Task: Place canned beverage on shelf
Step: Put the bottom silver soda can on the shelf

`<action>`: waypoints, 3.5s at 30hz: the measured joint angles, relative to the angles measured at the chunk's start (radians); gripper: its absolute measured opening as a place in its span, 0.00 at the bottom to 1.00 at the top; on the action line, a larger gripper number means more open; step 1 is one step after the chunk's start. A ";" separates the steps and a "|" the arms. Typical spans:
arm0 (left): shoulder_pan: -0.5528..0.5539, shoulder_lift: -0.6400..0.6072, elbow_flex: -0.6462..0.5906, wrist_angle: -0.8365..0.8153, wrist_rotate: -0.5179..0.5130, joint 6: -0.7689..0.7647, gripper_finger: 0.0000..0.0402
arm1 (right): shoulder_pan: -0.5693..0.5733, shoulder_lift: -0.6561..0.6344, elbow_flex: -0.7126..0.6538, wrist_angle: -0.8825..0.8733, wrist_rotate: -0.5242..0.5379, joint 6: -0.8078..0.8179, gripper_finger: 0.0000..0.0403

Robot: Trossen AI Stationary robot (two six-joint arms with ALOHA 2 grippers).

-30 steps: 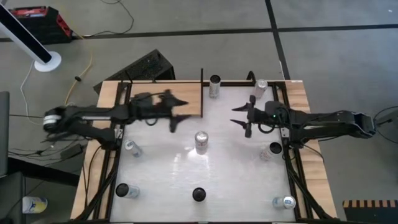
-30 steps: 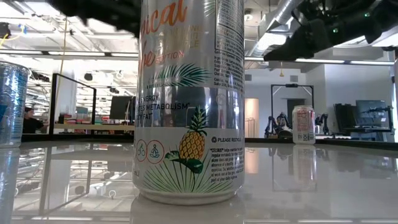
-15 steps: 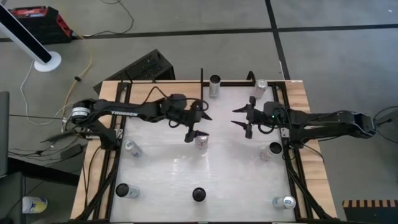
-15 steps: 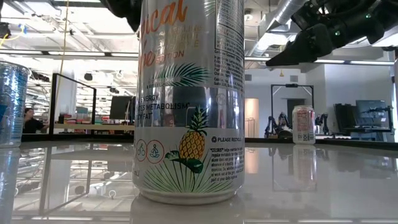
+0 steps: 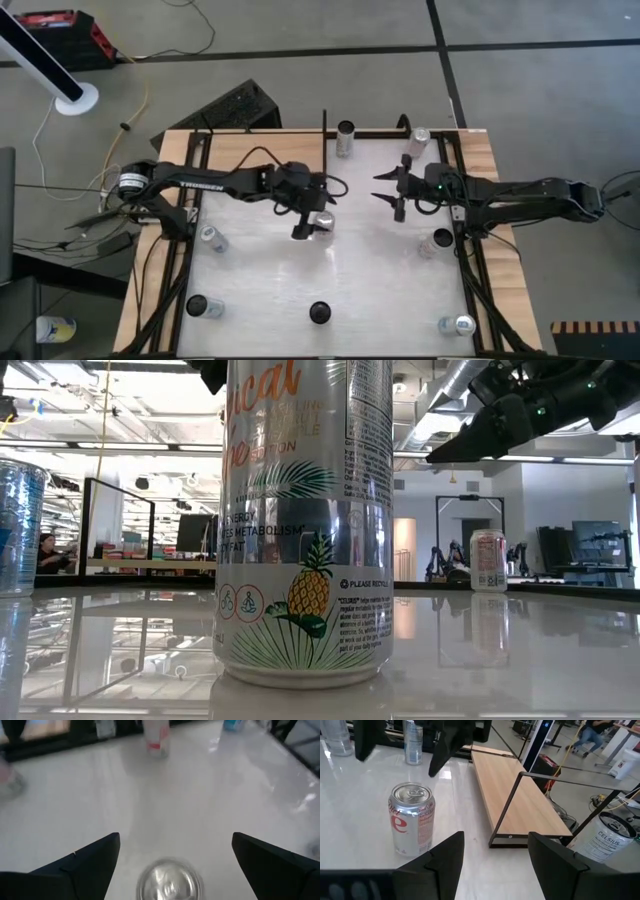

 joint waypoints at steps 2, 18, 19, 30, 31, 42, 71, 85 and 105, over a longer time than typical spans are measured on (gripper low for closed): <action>-0.006 0.018 0.004 0.013 -0.033 -0.015 0.92 | 0.000 0.000 0.000 0.000 0.000 0.000 0.61; -0.008 0.118 0.002 -0.067 -0.094 -0.072 0.92 | 0.012 0.010 -0.001 -0.006 0.000 0.002 0.61; -0.008 0.120 0.001 -0.081 -0.093 -0.070 0.92 | 0.012 0.013 -0.001 -0.004 0.000 0.002 0.61; -0.008 0.118 0.001 -0.103 -0.090 -0.031 0.83 | 0.011 0.033 -0.001 0.005 0.001 -0.006 0.61; -0.008 0.118 0.001 -0.106 -0.088 -0.031 0.80 | 0.011 0.033 -0.001 0.004 0.001 -0.006 0.61; -0.007 0.020 -0.002 -0.225 -0.099 -0.023 0.70 | 0.011 0.033 -0.001 0.001 0.001 -0.001 0.61; 0.691 0.081 0.289 -0.371 0.209 0.331 0.70 | 0.009 0.033 -0.001 0.002 0.003 -0.007 0.61; 0.724 0.299 0.502 -0.497 0.266 0.422 0.70 | -0.008 0.033 -0.001 -0.014 0.005 -0.026 0.61; 0.729 0.314 0.473 -0.478 0.276 0.398 0.70 | -0.008 0.033 0.000 -0.013 0.004 -0.028 0.61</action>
